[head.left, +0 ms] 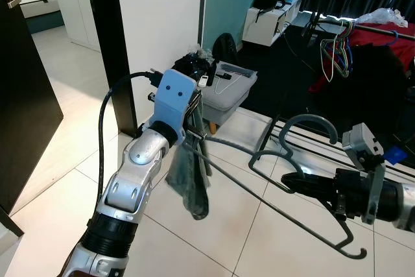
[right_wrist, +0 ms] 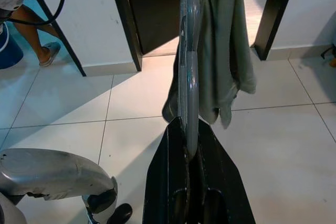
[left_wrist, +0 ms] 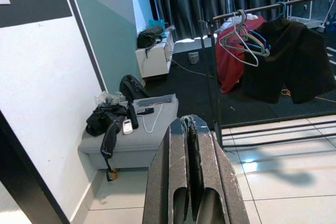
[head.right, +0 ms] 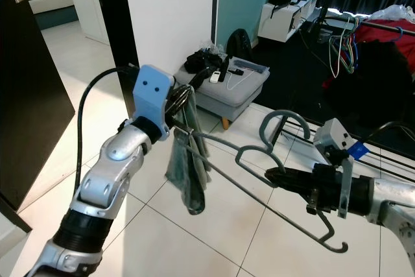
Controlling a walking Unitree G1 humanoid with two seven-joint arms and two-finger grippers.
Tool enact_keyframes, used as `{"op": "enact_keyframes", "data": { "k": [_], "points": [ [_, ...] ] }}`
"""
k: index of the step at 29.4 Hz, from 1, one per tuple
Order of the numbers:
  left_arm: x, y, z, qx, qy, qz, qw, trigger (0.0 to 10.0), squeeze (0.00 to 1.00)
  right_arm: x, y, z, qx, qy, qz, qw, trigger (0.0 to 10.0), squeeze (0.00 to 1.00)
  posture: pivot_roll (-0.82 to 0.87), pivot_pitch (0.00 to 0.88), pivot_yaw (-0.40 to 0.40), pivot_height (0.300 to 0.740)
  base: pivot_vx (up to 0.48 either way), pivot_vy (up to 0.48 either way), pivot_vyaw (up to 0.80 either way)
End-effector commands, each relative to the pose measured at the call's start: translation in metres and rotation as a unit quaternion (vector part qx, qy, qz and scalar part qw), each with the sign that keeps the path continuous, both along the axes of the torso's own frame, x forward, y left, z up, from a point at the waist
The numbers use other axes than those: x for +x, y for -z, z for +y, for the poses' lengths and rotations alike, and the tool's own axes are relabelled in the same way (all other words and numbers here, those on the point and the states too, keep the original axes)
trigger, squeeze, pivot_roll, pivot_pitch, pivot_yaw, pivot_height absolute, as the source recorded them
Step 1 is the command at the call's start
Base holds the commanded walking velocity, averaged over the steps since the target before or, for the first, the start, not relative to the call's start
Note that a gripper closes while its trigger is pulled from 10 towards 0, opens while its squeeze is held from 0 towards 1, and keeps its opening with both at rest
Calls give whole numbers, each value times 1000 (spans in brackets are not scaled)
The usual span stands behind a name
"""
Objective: Hang hanger
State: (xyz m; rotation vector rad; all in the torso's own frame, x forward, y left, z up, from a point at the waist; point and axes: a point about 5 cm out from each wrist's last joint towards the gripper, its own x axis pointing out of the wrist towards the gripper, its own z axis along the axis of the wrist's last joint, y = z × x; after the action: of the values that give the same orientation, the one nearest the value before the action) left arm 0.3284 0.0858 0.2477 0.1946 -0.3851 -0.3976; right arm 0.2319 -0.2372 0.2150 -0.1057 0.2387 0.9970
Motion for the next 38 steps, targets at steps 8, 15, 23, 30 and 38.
{"op": "enact_keyframes", "data": {
  "k": [8,15,23,30,38],
  "points": [
    [-2,-5,-4,4,6,-11,1000,10000,0,4,3,-7,-23,31,-4,999,10000,0,-16,35,-45,740,0,0,0],
    [-3,-3,-4,3,7,-9,1000,10000,0,0,0,-8,-24,25,-1,999,10000,0,-21,43,-47,740,0,0,0],
    [-2,-2,-5,3,8,-8,1000,10000,0,-2,-1,-9,-23,18,1,1000,10000,0,-24,46,-48,740,0,0,0],
    [-1,-3,-1,5,1,-9,1000,10000,0,-3,-1,-17,-43,29,5,999,10000,0,-25,47,-48,740,0,0,0],
    [1,-5,6,6,-11,-11,1000,10000,0,-5,3,-33,-56,51,20,997,10000,0,-28,47,-50,740,0,0,0]
  ]
}}
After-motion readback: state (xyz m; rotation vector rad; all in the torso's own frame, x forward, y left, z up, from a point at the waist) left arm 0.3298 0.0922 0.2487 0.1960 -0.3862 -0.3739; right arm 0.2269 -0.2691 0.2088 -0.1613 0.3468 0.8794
